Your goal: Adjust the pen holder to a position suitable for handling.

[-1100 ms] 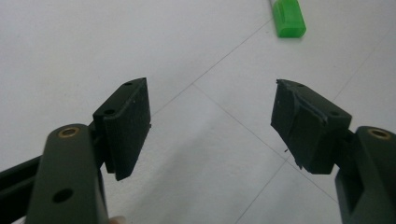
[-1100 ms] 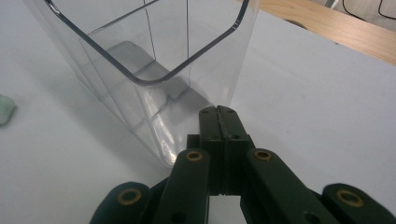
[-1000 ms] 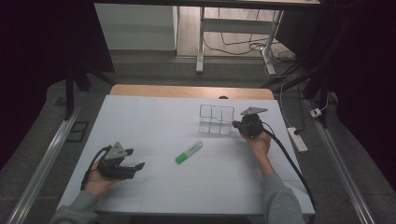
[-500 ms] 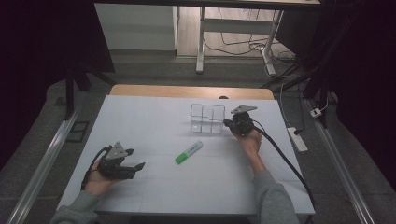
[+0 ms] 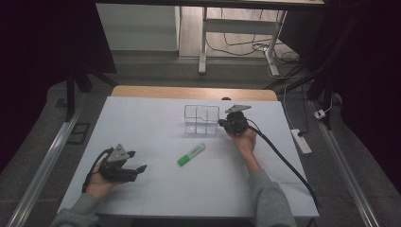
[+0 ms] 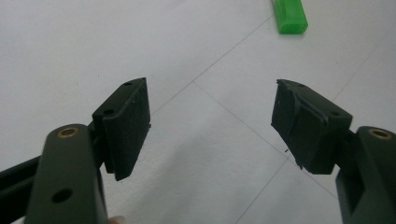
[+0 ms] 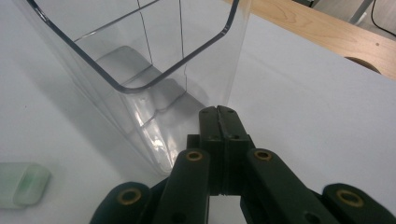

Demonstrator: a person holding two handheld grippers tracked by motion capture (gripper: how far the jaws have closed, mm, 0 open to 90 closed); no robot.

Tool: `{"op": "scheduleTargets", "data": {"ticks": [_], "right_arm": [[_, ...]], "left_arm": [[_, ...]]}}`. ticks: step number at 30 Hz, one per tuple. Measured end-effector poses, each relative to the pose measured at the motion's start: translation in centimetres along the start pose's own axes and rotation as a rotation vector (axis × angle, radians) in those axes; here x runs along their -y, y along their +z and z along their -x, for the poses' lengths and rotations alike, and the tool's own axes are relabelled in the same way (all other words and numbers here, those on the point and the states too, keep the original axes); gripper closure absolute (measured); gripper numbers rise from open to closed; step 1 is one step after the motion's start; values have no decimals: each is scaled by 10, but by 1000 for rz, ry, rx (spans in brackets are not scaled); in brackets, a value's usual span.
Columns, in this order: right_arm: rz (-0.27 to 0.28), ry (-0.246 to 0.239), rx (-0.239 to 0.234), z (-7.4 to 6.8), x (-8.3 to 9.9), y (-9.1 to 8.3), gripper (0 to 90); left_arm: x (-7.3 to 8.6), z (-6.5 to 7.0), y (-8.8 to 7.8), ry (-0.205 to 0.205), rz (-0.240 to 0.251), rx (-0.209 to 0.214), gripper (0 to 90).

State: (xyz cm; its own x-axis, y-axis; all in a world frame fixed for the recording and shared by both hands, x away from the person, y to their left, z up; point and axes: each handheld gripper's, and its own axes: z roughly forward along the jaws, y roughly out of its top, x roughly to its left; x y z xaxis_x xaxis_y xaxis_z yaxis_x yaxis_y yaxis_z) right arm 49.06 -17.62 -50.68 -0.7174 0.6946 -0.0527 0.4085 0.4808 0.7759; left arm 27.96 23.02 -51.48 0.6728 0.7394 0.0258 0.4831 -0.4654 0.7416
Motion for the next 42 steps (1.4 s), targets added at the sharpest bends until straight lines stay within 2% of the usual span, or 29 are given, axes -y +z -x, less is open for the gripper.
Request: {"op": "scheduleTargets", "data": {"ticks": [17,24,34,42], "right_arm": [[14,-1,-21,-5,-11,11,892],[7,-12,-14,-5,-11,10,892],[6,-23,6,-5,-11,-1,892],[7,-17,10,-7,3,-24,892]], "left_arm": [[1,1,0,1,-8,-7,281],[2,0,0,-2,-9,-9,282],[3,-1,0,-7,-3,-7,282],[3,-2,1,-7,-5,-5,282]]}}
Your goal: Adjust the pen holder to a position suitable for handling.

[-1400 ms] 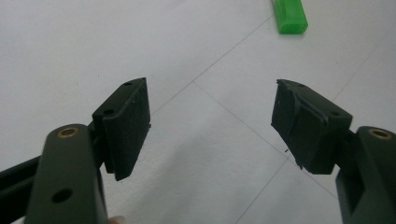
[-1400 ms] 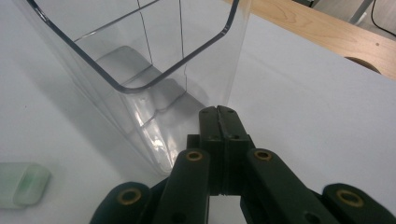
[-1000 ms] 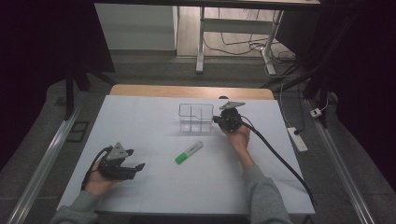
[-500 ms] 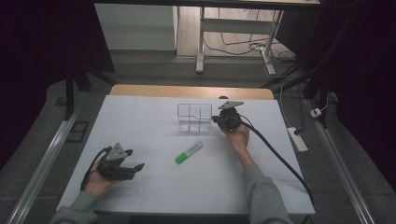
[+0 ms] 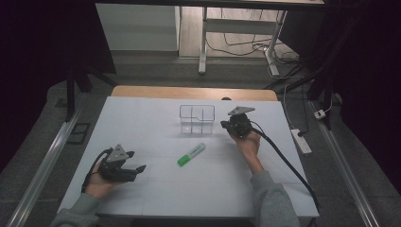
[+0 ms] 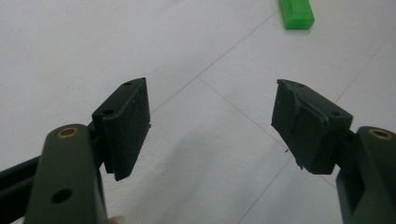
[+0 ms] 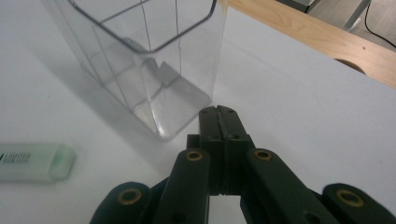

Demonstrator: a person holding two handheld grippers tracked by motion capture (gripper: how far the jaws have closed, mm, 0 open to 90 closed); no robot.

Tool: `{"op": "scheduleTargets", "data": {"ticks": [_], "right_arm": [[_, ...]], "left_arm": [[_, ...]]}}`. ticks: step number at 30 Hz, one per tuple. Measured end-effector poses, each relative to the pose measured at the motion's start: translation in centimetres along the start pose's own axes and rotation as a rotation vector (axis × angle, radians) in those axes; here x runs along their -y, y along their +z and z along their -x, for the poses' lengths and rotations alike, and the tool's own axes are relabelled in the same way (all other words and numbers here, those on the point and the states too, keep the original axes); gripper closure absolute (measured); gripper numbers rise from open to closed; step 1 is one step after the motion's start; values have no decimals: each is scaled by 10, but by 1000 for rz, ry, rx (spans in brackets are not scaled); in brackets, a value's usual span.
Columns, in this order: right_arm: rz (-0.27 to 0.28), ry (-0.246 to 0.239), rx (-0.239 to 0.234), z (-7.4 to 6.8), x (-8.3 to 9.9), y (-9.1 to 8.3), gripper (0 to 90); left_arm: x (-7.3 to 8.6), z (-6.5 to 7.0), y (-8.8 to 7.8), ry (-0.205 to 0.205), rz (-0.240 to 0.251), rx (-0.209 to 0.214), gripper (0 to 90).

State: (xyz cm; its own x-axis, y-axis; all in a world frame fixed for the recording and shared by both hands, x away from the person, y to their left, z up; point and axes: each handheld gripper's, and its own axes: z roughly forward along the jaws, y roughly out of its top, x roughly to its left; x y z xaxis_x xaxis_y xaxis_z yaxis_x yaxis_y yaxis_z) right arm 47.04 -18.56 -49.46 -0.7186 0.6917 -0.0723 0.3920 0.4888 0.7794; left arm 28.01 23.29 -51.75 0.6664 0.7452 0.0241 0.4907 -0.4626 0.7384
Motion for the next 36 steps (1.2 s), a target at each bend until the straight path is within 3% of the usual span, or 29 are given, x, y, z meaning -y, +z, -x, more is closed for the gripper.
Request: {"op": "scheduleTargets", "data": {"ticks": [14,16,17,18,20,23,36], "right_arm": [[7,1,-14,-11,25,-38,881],[14,0,-12,-13,27,-40,848],[21,2,-12,-15,30,-46,766],[21,2,-12,-15,30,-46,766],[34,-2,1,-18,36,-58,660],[52,11,-6,-20,44,-70,591],[74,19,-28,-27,73,-101,460]], "left_arm": [[1,-2,0,-1,-3,-2,281],[1,-3,0,-1,-4,-4,281],[1,-3,0,-2,-5,-3,281],[2,-3,0,-2,-4,-3,281],[2,-4,0,-5,-3,-2,281],[3,-5,0,-11,-1,-1,281],[3,-7,-2,-37,13,-5,282]]}}
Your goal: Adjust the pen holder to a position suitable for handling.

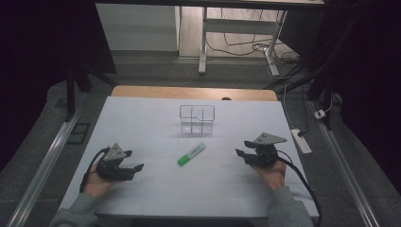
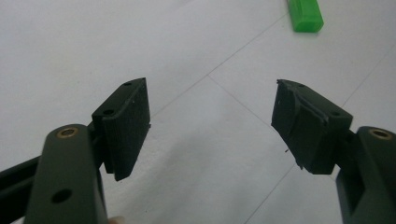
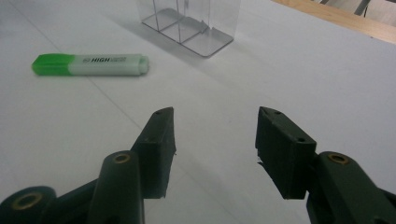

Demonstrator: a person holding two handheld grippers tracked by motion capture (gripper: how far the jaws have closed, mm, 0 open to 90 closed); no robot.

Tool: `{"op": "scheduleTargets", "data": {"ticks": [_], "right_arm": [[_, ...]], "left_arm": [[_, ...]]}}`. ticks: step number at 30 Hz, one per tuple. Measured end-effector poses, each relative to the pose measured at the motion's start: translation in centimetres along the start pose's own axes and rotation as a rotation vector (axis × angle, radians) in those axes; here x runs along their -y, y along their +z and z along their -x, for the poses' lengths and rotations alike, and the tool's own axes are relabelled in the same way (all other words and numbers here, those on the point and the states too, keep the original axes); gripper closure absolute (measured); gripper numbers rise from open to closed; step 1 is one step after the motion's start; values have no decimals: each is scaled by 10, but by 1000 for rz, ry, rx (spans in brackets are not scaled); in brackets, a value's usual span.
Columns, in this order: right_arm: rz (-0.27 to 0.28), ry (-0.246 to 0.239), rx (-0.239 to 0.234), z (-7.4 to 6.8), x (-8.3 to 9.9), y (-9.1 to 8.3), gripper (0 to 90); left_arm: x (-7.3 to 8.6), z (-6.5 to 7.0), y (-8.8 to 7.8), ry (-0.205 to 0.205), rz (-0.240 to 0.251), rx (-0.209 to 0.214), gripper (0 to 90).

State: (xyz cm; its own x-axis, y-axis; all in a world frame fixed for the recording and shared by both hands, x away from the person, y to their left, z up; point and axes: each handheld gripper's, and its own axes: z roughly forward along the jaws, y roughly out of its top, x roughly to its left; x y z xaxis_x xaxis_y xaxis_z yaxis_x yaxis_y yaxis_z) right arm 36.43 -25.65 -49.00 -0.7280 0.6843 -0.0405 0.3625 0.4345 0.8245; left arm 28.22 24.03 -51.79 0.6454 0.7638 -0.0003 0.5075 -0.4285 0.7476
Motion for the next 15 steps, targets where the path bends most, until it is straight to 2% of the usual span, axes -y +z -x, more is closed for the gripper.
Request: {"op": "scheduleTargets", "data": {"ticks": [10,15], "right_arm": [[-7,-21,-35,-6,13,-8,410],[-10,-23,-34,-5,15,-9,400]], "left_arm": [[-7,1,-2,-12,10,-4,280],[-16,-1,-1,-22,8,4,278]]}}
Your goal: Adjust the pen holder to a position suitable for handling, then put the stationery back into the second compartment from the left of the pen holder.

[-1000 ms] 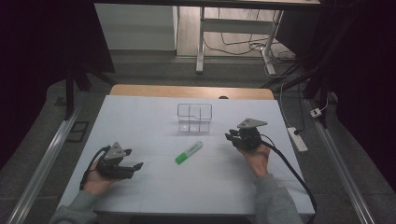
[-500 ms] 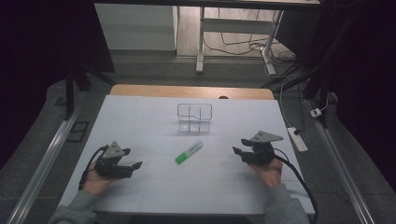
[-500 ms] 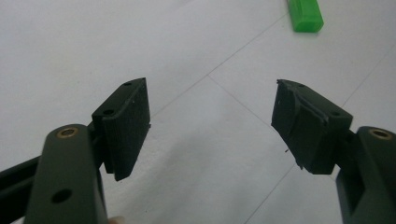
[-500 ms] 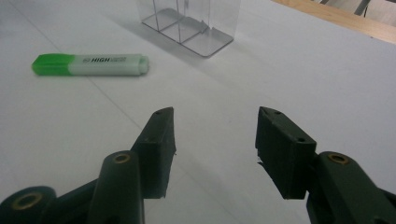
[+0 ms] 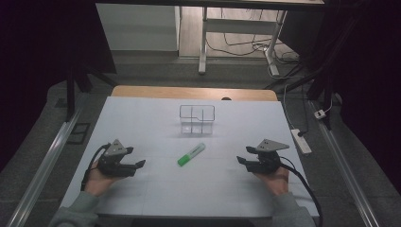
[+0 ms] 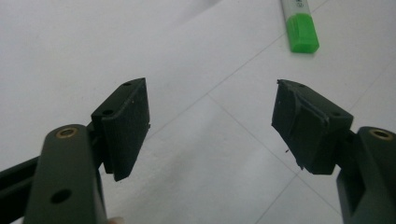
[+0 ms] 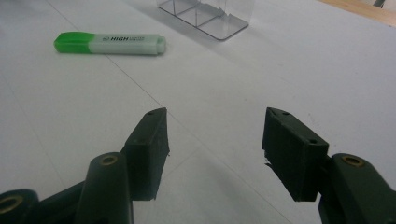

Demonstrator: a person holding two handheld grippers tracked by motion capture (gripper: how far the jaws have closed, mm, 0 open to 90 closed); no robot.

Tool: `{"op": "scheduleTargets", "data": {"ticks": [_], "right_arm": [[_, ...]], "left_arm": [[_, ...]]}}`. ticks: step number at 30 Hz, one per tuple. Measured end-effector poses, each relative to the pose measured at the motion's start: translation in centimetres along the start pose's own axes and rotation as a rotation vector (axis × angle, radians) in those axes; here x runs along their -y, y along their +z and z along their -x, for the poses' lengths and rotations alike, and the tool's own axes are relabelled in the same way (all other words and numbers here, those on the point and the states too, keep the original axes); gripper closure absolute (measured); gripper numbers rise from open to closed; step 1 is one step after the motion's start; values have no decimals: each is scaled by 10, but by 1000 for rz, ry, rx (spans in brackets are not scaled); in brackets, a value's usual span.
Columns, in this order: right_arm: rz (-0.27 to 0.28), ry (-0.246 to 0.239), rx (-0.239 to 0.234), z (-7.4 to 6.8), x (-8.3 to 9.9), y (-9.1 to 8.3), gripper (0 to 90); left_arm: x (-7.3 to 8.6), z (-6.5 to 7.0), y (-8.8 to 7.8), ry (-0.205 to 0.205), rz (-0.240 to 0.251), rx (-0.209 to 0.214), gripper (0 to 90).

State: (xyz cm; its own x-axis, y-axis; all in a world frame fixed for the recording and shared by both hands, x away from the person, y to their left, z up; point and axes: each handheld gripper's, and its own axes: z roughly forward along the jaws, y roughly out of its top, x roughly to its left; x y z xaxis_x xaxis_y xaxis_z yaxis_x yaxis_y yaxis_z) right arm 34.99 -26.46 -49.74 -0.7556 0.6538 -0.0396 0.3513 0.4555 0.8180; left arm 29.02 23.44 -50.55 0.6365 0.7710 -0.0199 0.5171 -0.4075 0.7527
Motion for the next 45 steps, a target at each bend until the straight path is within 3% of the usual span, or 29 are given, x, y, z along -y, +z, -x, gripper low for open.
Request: {"op": "scheduleTargets", "data": {"ticks": [13,30,45], "right_arm": [[-2,12,-4,4,1,0,391],[-5,13,-15,4,1,3,389],[-19,-1,-8,2,2,2,385]], "left_arm": [[-39,12,7,82,-47,35,274],[-66,22,35,130,-90,106,270],[-91,30,51,154,-118,127,271]]}}
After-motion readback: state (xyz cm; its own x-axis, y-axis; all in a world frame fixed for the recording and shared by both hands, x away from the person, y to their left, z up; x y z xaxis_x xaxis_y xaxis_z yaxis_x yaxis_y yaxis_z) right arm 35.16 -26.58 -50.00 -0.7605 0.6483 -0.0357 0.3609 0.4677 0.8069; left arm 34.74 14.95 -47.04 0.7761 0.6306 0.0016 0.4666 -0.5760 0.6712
